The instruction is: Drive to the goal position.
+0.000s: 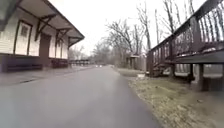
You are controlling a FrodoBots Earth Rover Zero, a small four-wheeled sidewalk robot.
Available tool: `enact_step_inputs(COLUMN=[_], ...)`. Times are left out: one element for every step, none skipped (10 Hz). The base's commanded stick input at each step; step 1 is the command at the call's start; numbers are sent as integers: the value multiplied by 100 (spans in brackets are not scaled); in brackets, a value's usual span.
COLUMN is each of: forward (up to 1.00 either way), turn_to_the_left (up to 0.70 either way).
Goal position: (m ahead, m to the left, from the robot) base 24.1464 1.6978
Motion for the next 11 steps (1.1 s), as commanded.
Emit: enact_step_inputs(forward=[70,70,70,70,70,70,70,70,70,70,70], turn_to_the_left=[0,0,0,0,0,0,0,0,0,0,0])
